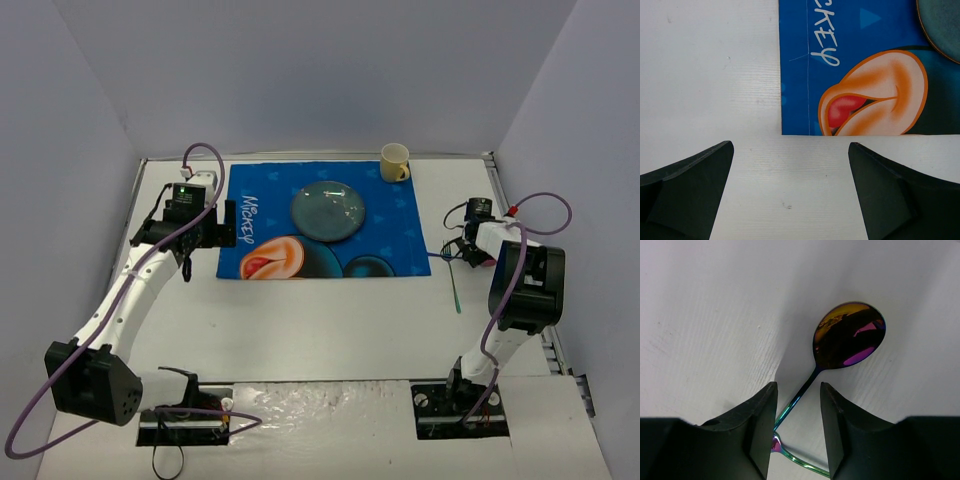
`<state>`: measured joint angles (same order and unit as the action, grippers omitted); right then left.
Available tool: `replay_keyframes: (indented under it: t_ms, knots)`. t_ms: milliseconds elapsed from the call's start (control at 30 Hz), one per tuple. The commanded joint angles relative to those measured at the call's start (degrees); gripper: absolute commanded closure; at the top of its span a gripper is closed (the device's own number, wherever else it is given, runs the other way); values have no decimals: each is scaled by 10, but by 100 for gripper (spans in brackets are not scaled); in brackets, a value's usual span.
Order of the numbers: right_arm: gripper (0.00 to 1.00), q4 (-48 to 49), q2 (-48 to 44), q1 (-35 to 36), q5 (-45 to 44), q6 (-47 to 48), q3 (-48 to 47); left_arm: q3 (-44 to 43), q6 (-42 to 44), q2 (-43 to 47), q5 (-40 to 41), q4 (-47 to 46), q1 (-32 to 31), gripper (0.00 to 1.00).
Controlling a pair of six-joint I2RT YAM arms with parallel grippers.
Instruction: Set the dinner table for one person
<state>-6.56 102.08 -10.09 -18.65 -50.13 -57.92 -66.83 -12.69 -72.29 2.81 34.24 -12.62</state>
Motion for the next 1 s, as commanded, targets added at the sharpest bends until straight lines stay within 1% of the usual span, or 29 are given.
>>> replay_keyframes:
  t_ms: [0, 100, 200, 367, 400, 667, 867, 967]
  knots:
    - [68, -6, 13, 0, -4, -17, -11, -9, -5, 21, 5, -14, 5, 3]
    - [77, -8, 10, 0, -3, -13, -10, -9, -4, 21, 5, -15, 5, 3]
    - [82, -15, 7, 0, -6, -7, -11, -9, -5, 21, 5, -15, 5, 3]
    - [98, -25, 8, 0, -8, 7, -19, -9, -3, 21, 5, -15, 5, 3]
    - [99, -25, 8, 0, -7, 8, -21, -9, -3, 22, 5, -15, 5, 3]
    - [100, -31, -21, 1, -9, 29, -48, -8, -4, 22, 7, -15, 5, 3]
    - [100, -36, -53, 8, -14, 71, -73, -8, -3, 21, 6, -15, 5, 3]
    - [100, -40, -61, 28, -17, 110, -92, -8, -4, 21, 7, -15, 5, 3]
